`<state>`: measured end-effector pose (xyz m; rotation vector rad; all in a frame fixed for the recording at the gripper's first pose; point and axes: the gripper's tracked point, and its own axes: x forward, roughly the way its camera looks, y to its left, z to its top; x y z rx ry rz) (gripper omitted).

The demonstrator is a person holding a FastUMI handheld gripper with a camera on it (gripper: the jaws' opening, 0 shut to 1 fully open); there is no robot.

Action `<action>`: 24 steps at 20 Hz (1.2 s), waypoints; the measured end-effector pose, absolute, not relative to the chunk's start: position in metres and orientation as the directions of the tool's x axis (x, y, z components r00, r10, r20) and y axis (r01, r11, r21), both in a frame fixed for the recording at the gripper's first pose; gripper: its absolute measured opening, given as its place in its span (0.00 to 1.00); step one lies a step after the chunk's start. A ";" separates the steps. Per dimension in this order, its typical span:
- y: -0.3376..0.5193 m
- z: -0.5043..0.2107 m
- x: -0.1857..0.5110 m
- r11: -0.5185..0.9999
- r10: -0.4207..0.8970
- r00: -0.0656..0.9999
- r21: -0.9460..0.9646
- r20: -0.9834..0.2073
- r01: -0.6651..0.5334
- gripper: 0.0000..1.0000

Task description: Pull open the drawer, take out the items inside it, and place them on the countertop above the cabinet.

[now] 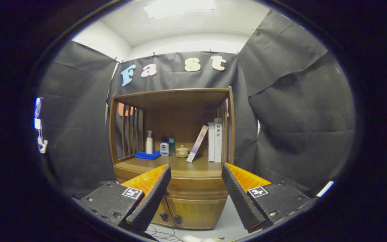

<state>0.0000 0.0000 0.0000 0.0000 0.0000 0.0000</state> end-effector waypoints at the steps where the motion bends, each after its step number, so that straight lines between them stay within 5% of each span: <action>1: 0.000 0.001 -0.001 1.000 0.001 1.000 -0.003 0.006 -0.001 0.99; 24: 0.029 -0.055 0.044 1.000 0.011 0.996 -0.014 -0.092 -0.012 0.99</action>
